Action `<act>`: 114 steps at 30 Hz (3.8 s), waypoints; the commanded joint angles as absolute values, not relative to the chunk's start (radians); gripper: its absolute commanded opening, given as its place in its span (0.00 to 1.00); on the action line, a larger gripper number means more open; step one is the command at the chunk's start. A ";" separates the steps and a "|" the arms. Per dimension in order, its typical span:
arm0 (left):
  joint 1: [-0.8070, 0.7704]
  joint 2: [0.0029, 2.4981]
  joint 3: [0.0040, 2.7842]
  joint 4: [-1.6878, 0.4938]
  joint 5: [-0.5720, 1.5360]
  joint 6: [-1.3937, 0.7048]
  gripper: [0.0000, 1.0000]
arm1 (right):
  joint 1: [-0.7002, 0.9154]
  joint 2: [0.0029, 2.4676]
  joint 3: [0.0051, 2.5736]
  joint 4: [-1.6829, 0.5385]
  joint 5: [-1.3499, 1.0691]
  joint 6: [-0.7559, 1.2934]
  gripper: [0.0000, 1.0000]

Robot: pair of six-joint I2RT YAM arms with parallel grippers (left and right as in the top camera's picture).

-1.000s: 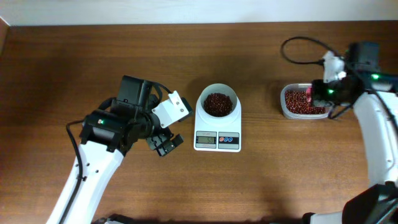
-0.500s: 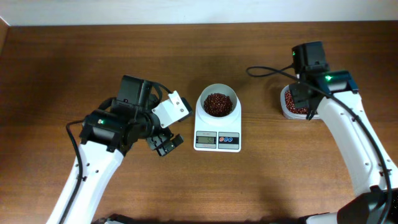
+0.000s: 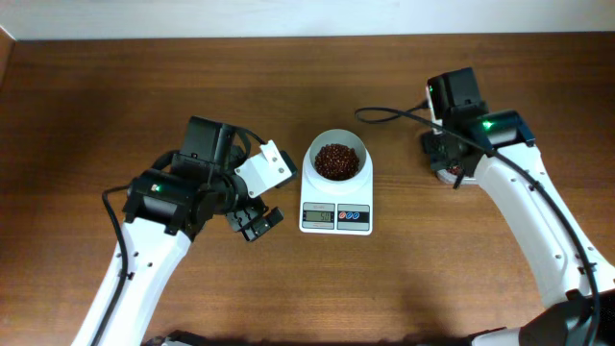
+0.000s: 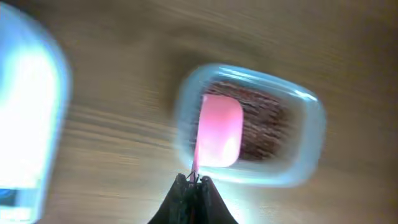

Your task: Scoop and weigh 50g on scale

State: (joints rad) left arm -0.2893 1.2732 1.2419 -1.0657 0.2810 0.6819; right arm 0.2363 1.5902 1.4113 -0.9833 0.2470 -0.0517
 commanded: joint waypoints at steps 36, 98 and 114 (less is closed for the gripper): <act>-0.285 1.263 1.257 -1.065 0.292 0.698 0.99 | 0.180 1.051 1.426 -1.229 -0.290 0.014 0.04; -0.285 1.263 1.257 -1.065 0.292 0.698 0.99 | 0.180 1.171 0.860 -0.970 0.170 1.082 0.04; -0.285 1.263 1.257 -1.064 0.292 0.698 0.99 | 0.180 1.277 0.860 -0.910 0.170 1.082 0.04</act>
State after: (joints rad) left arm -0.2893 1.2732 1.2419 -1.0657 0.2810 0.6815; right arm 0.1825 1.2709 0.8661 -0.9131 0.1566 1.0740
